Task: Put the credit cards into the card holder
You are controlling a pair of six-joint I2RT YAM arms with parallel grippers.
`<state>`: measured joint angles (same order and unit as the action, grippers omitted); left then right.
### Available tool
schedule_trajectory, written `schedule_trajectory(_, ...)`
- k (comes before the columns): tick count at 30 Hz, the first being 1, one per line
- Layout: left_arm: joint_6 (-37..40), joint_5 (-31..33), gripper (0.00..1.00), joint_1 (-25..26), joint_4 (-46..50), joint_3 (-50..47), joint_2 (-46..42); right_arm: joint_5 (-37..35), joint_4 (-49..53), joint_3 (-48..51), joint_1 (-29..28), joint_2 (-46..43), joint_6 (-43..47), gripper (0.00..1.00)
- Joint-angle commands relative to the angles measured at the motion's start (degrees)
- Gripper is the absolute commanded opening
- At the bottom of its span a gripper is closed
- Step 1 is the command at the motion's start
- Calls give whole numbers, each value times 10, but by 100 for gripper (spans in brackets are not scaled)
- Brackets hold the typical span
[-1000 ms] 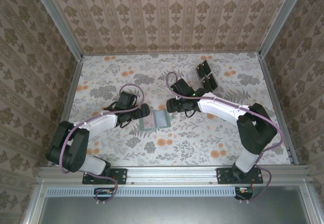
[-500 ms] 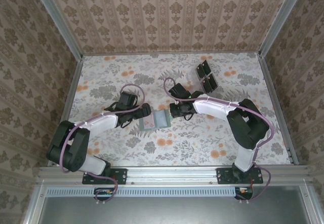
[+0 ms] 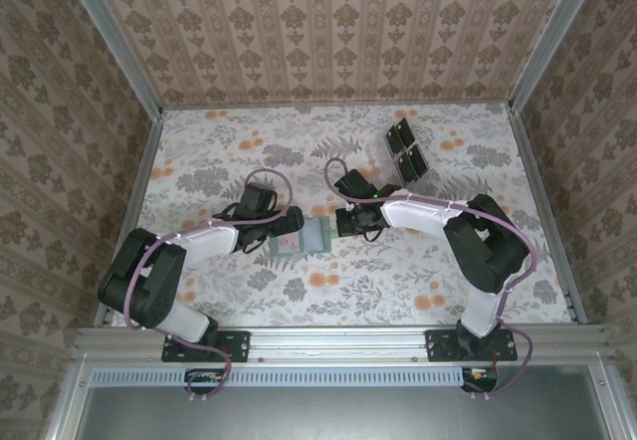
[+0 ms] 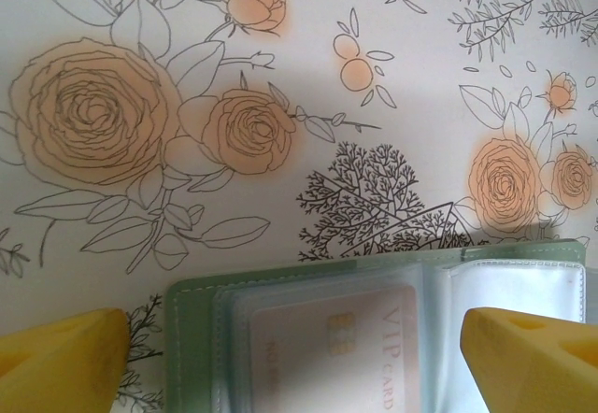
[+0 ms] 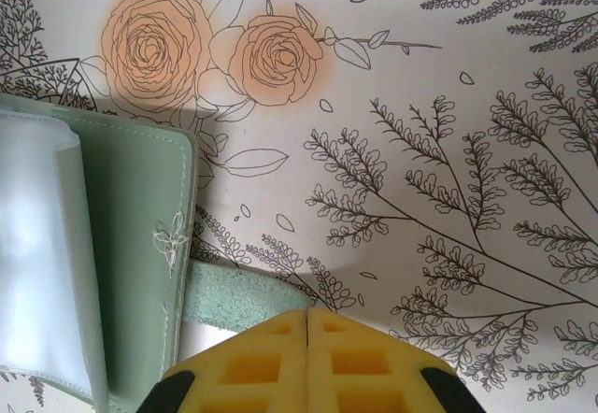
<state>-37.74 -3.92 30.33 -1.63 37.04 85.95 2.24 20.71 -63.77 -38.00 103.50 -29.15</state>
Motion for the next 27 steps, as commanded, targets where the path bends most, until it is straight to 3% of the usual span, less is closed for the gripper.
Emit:
schedule_trajectory(1,-16,-21,100,13,-29,-11,15,21,-16,14,4,-4,-16,0)
schedule_trajectory(19,-68,-38,100,34,-61,-35,-62,66,-71,37,20,16,-40,0)
schedule_trajectory(27,-91,-35,100,66,-72,-9,-83,71,-76,35,26,16,-42,0)
